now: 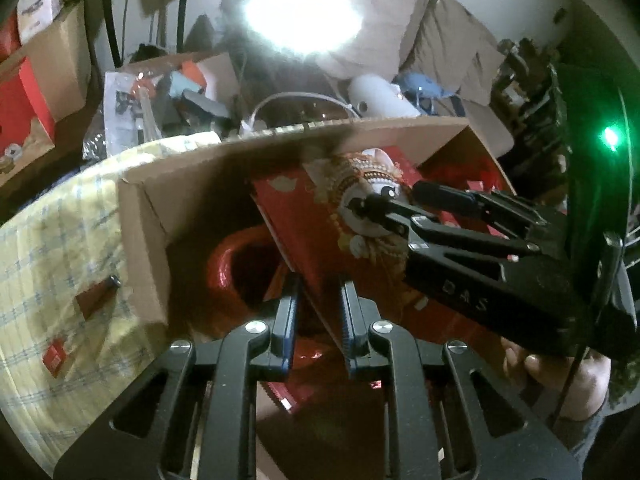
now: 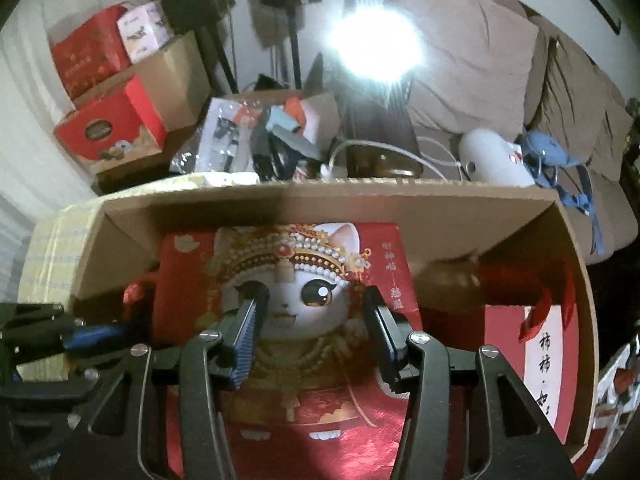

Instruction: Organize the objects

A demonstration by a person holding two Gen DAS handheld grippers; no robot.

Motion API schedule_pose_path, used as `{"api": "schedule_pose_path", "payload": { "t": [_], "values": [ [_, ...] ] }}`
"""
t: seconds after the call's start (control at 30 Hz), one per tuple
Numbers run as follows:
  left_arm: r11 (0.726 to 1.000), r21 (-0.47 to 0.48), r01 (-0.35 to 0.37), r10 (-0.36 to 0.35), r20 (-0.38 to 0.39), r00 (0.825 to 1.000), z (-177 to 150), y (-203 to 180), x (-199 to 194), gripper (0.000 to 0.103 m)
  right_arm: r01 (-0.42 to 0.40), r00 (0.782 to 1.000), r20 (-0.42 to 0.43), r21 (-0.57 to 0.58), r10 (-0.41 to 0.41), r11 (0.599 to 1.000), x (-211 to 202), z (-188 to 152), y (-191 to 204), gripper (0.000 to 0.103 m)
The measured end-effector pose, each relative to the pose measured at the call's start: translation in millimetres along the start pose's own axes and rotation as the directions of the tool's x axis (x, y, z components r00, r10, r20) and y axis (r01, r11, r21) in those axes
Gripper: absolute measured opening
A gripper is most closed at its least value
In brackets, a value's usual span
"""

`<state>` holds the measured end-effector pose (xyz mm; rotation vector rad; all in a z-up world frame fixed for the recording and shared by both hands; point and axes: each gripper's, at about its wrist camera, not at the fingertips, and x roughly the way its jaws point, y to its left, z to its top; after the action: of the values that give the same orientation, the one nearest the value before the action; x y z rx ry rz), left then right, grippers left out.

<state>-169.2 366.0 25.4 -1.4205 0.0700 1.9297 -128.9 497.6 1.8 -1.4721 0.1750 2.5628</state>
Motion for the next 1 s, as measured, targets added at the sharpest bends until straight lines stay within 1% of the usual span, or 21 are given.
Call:
{"api": "schedule_pose_path", "payload": {
  "t": [0.03, 0.1, 0.13, 0.17, 0.23, 0.27, 0.4, 0.47, 0.57, 0.6, 0.63, 0.7, 0.73, 0.8, 0.83, 0.87, 1.0],
  "values": [
    [1.000, 0.001, -0.004, 0.004, 0.018, 1.000, 0.7, 0.7, -5.2, 0.018, 0.000, 1.000, 0.018, 0.004, 0.000, 1.000, -6.2, -1.3, 0.7, 0.051],
    [1.000, 0.005, -0.005, 0.004, 0.046, 0.999, 2.8, 2.4, -16.4, 0.027, 0.006, 0.999, 0.050, 0.013, -0.007, 1.000, -17.8, -3.2, 1.8, 0.051],
    [1.000, 0.002, -0.011, 0.011, 0.067, 0.998, 2.7, 3.5, -24.0, 0.040, 0.013, 0.997, 0.073, 0.019, -0.014, 1.000, -25.4, -4.5, 2.0, 0.051],
    [1.000, 0.001, -0.016, 0.016, 0.090, 0.996, 2.3, 4.9, -31.8, 0.050, 0.016, 0.996, 0.088, 0.022, -0.018, 1.000, -30.0, -4.2, 2.2, 0.051],
    [1.000, 0.005, -0.019, 0.018, 0.122, 0.992, 2.1, 7.2, -45.1, 0.056, 0.020, 0.992, 0.122, 0.029, -0.023, 0.999, -43.0, -5.9, 2.9, 0.052],
    [1.000, 0.010, -0.023, 0.021, 0.138, 0.990, 0.1, 9.3, -53.3, 0.057, 0.020, 0.990, 0.142, 0.035, -0.025, 0.999, -49.9, -7.5, 3.8, 0.053],
    [0.999, 0.002, -0.039, 0.038, 0.160, 0.986, -6.1, 22.1, -71.6, 0.062, 0.020, 0.981, 0.190, 0.035, -0.026, 0.999, -67.9, -14.6, 12.9, 0.054],
    [0.998, -0.005, -0.058, 0.058, 0.172, 0.983, -12.4, 30.6, -80.8, 0.069, 0.021, 0.978, 0.205, 0.025, -0.025, 0.999, -73.9, -19.0, 20.7, 0.056],
    [0.995, -0.013, -0.097, 0.098, 0.193, 0.976, -20.2, 42.8, -92.1, 0.074, 0.013, 0.975, 0.222, 0.014, -0.015, 1.000, -80.5, -24.2, 33.8, 0.061],
    [0.994, -0.019, -0.107, 0.109, 0.197, 0.974, -23.5, 46.9, -94.6, 0.075, 0.009, 0.974, 0.228, 0.010, -0.011, 1.000, -83.1, -25.8, 39.7, 0.065],
    [0.993, -0.030, -0.118, 0.122, 0.200, 0.972, -26.2, 52.7, -98.3, 0.075, 0.005, 0.973, 0.231, 0.007, -0.007, 1.000, -84.5, -26.4, 43.2, 0.069],
    [0.991, -0.049, -0.127, 0.134, 0.200, 0.971, -31.3, 61.6, -103.2, 0.076, -0.002, 0.972, 0.236, -0.003, 0.003, 1.000, -87.0, -27.7, 53.2, 0.075],
    [0.989, -0.058, -0.133, 0.142, 0.201, 0.969, -33.5, 67.0, -106.3, 0.076, -0.004, 0.972, 0.237, -0.009, 0.006, 1.000, -87.7, -27.9, 59.3, 0.077],
    [0.986, -0.075, -0.148, 0.161, 0.210, 0.964, -39.3, 78.7, -114.7, 0.079, -0.010, 0.971, 0.238, -0.027, 0.016, 1.000, -88.5, -28.1, 73.5, 0.080],
    [0.984, -0.083, -0.158, 0.172, 0.217, 0.961, -42.7, 85.1, -118.8, 0.084, -0.015, 0.971, 0.238, -0.037, 0.023, 0.999, -88.6, -28.4, 81.0, 0.081],
    [0.982, -0.087, -0.165, 0.181, 0.224, 0.958, -45.8, 89.2, -121.9, 0.085, -0.020, 0.971, 0.238, -0.044, 0.030, 0.999, -88.8, -29.4, 86.9, 0.081],
    [0.973, -0.118, -0.201, 0.224, 0.239, 0.945, -60.7, 116.2, -138.4, 0.087, -0.045, 0.971, 0.233, -0.080, 0.063, 0.996, -86.5, -30.5, 114.8, 0.082]
  ]
}}
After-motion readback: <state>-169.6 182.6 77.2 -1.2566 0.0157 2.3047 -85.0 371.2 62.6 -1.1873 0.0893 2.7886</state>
